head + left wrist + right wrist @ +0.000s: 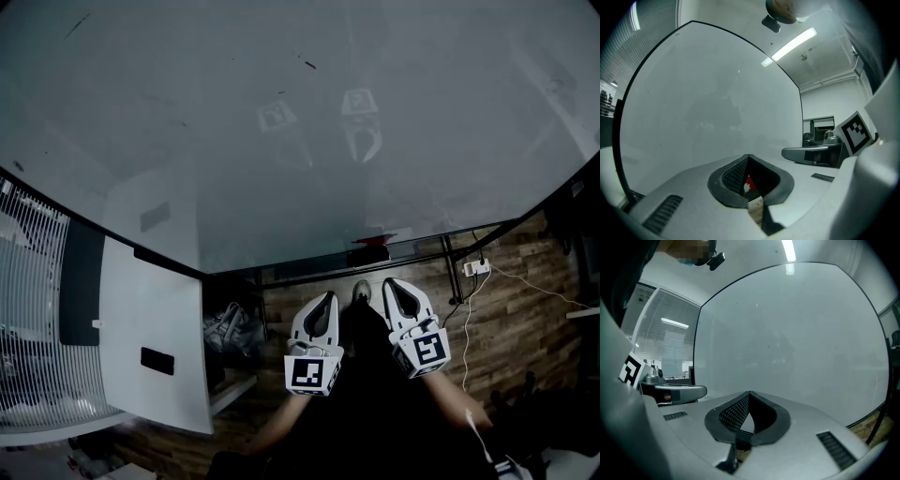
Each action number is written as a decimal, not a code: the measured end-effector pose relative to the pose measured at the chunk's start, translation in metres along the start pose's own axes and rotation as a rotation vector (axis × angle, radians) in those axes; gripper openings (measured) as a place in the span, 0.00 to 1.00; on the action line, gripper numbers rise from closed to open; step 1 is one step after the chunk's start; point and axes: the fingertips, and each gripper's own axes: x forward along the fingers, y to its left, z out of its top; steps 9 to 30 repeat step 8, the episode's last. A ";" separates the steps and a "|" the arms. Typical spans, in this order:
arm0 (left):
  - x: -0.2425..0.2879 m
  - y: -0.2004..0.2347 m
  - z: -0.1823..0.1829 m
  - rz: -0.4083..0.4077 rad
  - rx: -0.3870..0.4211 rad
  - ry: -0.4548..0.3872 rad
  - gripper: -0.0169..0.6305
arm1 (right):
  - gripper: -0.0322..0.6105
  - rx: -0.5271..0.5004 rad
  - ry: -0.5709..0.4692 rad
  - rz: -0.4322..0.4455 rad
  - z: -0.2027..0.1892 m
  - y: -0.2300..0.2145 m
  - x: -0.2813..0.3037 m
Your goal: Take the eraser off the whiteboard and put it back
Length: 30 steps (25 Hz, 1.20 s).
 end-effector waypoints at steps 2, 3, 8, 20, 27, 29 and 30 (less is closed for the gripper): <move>0.000 0.001 0.000 0.000 -0.011 -0.001 0.03 | 0.07 -0.007 -0.014 0.003 0.002 0.002 0.001; -0.001 0.001 0.001 -0.002 -0.012 -0.001 0.03 | 0.07 -0.009 -0.015 0.005 0.002 0.003 0.002; -0.002 0.003 0.002 -0.008 0.013 0.006 0.03 | 0.07 -0.017 -0.035 0.012 0.005 0.007 0.005; -0.002 0.003 0.002 -0.008 0.013 0.006 0.03 | 0.07 -0.017 -0.035 0.012 0.005 0.007 0.005; -0.002 0.003 0.002 -0.008 0.013 0.006 0.03 | 0.07 -0.017 -0.035 0.012 0.005 0.007 0.005; -0.002 0.003 0.002 -0.008 0.013 0.006 0.03 | 0.07 -0.017 -0.035 0.012 0.005 0.007 0.005; -0.002 0.003 0.002 -0.008 0.013 0.006 0.03 | 0.07 -0.017 -0.035 0.012 0.005 0.007 0.005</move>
